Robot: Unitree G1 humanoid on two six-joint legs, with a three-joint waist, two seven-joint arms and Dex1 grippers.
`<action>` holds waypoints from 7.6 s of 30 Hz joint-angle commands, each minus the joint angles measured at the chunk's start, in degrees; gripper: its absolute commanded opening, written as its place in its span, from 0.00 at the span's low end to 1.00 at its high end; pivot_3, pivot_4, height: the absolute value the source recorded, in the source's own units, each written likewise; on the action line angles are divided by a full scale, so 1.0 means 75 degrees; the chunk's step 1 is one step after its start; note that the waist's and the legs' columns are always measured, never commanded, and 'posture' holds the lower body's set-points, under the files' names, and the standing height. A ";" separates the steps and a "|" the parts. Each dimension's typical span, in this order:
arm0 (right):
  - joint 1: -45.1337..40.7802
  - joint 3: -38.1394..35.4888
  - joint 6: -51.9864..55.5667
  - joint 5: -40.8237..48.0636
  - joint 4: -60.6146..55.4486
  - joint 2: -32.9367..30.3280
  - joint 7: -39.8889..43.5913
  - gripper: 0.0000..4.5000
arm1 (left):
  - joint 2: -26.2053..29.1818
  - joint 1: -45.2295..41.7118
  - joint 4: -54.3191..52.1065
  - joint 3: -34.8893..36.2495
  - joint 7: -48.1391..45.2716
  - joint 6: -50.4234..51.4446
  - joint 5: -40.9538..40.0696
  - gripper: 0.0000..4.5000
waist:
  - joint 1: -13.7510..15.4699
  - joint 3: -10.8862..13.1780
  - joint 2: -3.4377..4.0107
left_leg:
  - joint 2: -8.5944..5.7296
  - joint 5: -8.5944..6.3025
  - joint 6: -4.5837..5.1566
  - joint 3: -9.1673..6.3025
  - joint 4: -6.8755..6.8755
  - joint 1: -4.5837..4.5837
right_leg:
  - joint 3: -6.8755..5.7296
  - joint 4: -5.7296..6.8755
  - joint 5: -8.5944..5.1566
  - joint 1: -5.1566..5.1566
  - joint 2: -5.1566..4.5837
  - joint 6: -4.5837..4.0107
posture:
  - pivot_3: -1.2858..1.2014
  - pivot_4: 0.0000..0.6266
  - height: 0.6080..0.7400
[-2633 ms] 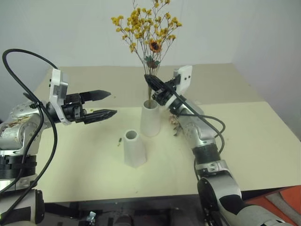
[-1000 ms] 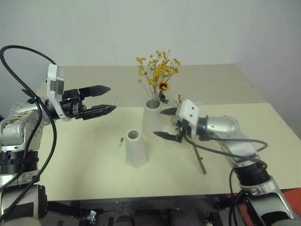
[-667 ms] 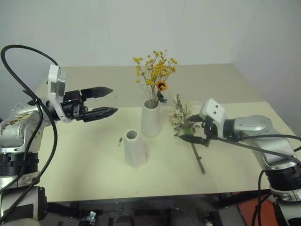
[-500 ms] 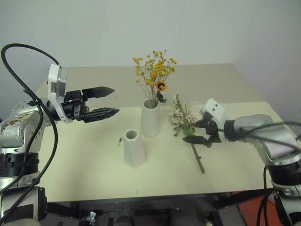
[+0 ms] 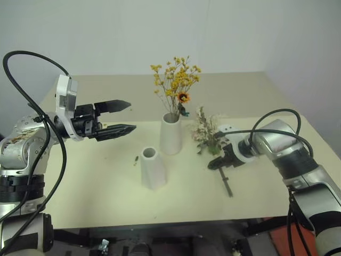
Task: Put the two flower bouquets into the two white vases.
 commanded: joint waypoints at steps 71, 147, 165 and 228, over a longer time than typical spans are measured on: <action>0.1314 -0.3455 -0.6379 0.3489 -0.3949 0.4010 -0.0764 0.05 | 0.1661 0.3075 -0.1993 0.2399 -0.0736 0.0890 -0.1611 1.00 | 0.0012 0.0009 0.0015 | 0.0078 -0.0001 0.0000 0.0000 -0.0013 0.0015 | 0.0002 0.0014 -0.0008 -0.0016 0.0076 -0.0012 | 0.52 0.24 1.00; 0.2220 -0.2141 -0.7507 0.1934 -0.3025 0.4072 0.0356 0.05 | 0.1637 0.3338 -0.2162 0.2291 -0.0559 0.0713 -0.1552 1.00 | 0.0009 0.0008 0.0014 | 0.0082 -0.0001 -0.0001 0.0002 -0.0022 0.0002 | 0.0002 0.0020 -0.0013 -0.0044 0.0080 -0.0013 | 0.52 0.24 1.00; 0.2146 -0.2088 -0.7422 0.2077 -0.3423 0.4181 0.0238 0.05 | 0.1671 0.3201 -0.2074 0.2160 -0.0557 0.0681 -0.1520 1.00 | 0.0009 0.0008 0.0014 | 0.0082 -0.0001 -0.0001 0.0002 -0.0023 0.0000 | 0.0002 0.0021 -0.0013 -0.0045 0.0081 -0.0016 | 0.52 0.24 1.00; 0.3808 -0.4269 -0.8374 0.1465 -0.2063 -0.1029 0.3022 0.99 | 0.1787 0.2921 -0.1610 0.1987 -0.0825 0.0536 -0.1269 1.00 | 0.0022 0.0006 0.0010 | 0.0080 -0.0001 -0.0001 0.0007 -0.0022 -0.0008 | 0.0003 0.0014 -0.0018 -0.0047 0.0080 -0.0011 | 0.52 0.24 1.00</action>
